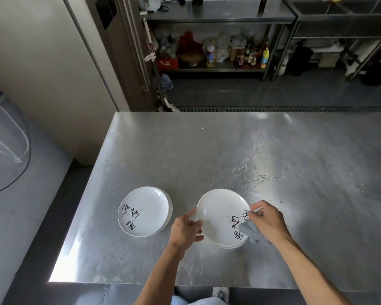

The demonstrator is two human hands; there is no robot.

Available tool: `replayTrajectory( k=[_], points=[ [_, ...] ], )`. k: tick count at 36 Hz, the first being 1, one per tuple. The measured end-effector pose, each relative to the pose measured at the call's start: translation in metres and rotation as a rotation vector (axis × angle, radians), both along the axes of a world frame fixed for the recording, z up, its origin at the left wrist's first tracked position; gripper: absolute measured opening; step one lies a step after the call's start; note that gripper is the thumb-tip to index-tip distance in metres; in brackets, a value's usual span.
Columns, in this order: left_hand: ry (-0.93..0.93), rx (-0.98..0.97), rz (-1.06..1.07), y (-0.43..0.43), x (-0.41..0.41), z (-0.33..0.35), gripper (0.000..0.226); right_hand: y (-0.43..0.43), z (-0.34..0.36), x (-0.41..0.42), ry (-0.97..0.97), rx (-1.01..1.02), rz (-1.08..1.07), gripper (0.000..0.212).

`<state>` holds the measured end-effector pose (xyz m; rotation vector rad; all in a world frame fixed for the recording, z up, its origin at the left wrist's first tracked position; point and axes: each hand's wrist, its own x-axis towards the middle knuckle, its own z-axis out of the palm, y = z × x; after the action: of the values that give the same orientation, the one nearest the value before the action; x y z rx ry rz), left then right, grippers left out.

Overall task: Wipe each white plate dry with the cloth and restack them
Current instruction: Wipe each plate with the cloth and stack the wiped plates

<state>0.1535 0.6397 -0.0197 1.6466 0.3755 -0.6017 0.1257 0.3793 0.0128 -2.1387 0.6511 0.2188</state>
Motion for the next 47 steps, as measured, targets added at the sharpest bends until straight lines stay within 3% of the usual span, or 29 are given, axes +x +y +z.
replayTrajectory(
  k=[9,18,22,31,40,43,47],
  points=[
    [-0.029,-0.042,0.163,0.031,0.012,0.007,0.031,0.052,0.016,0.029,-0.211,0.147,0.101,0.012],
    [-0.020,0.071,0.569,0.109,0.011,0.000,0.032,0.145,0.021,0.060,-0.143,0.283,0.265,0.008],
    [-0.014,0.155,0.593,0.141,0.004,-0.003,0.040,0.186,0.008,0.070,-0.083,0.292,0.299,0.008],
    [0.034,0.121,0.600,0.179,0.011,0.003,0.047,0.255,-0.009,0.082,-0.047,0.282,0.293,0.016],
    [0.138,0.079,0.542,0.196,0.027,0.004,0.057,0.267,-0.030,0.087,-0.050,-0.007,0.438,0.038],
    [0.152,0.094,0.538,0.198,0.030,0.001,0.050,0.262,-0.039,0.086,-0.056,-0.129,0.497,0.038],
    [0.163,0.158,0.448,0.200,0.034,0.002,0.039,0.261,-0.042,0.090,0.029,-0.089,0.538,0.035]
  ],
)
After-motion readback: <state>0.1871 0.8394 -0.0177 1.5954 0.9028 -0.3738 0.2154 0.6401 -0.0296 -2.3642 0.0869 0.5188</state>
